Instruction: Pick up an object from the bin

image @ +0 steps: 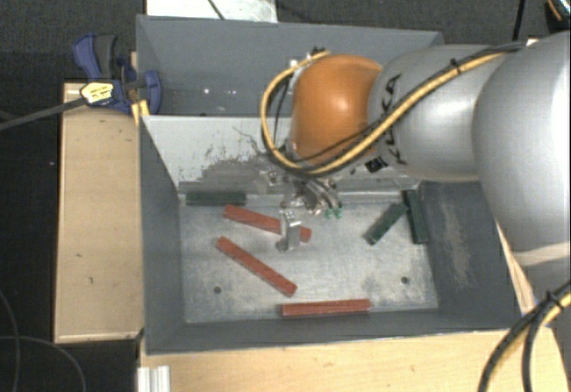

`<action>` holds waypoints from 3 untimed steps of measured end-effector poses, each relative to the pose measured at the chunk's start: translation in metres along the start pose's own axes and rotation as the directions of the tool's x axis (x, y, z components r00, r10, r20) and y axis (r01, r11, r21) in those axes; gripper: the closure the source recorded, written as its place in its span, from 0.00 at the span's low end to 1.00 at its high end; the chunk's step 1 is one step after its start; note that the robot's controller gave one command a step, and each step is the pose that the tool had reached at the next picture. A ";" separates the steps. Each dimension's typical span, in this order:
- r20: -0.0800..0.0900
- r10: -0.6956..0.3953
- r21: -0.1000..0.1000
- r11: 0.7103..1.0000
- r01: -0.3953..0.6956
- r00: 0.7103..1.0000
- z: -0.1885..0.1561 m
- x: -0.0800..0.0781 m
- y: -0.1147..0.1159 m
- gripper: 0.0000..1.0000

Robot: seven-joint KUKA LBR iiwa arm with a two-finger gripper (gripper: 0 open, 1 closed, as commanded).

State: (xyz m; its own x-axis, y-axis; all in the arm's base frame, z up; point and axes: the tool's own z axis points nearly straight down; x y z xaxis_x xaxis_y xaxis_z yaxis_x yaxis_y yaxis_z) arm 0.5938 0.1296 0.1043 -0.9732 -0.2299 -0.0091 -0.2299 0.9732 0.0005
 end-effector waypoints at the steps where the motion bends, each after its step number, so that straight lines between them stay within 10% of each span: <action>1: -0.010 -0.005 0.000 1.000 0.005 1.000 0.035 0.024 -0.027 0.00; 2: -0.006 0.000 -0.001 1.000 0.000 1.000 0.033 0.022 -0.026 1.00; 3: 0.001 -0.046 0.002 0.999 0.046 0.999 -0.117 0.043 -0.048 1.00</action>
Offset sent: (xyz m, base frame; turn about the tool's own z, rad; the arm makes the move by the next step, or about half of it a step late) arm -0.0159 -0.0302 -0.0343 -0.0080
